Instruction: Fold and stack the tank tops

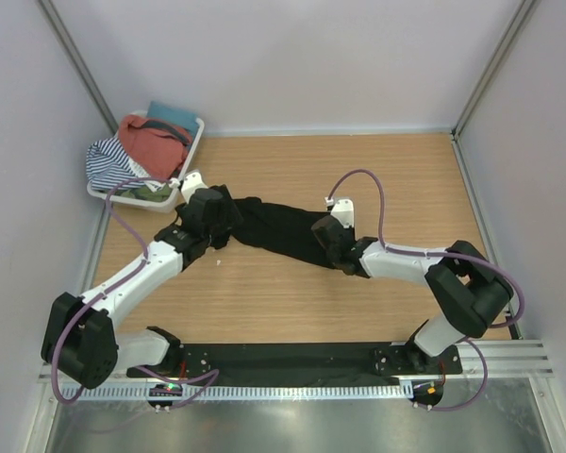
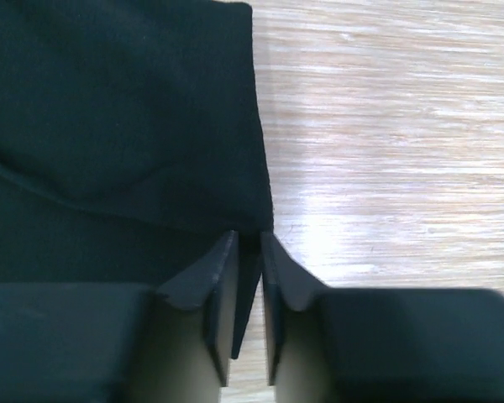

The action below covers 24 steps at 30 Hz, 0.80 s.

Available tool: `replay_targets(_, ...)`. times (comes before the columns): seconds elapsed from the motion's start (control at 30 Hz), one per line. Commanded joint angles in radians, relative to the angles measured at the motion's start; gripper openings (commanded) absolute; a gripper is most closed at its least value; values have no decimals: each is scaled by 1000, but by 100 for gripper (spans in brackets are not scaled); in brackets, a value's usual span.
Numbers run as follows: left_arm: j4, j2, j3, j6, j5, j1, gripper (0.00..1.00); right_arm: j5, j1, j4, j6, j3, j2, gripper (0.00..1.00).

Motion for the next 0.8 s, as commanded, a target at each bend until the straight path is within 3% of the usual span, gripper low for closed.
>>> replay_targets(0.0,85,-8,-7,48,-6,-5,88,28,-11,13,-5,50,10,21)
replay_targets(0.1,86,-6,-7,50,-4,-5,87,24,-15,16,-13,59,19,1)
replay_targets(0.27,102,-9,-18,65,22,-6,87,7,-17,16,-34,59,-35,1)
replay_targets(0.43,154,-14,-42,94,92,-11,87,-19,-15,-51,-95,104,-231,1)
replay_targets(0.63,247,-60,-88,157,177,-41,90,-93,-15,-191,-186,245,-488,1)
replay_targets(0.77,332,-103,-123,214,189,-71,91,-104,-15,-370,-237,422,-489,1)
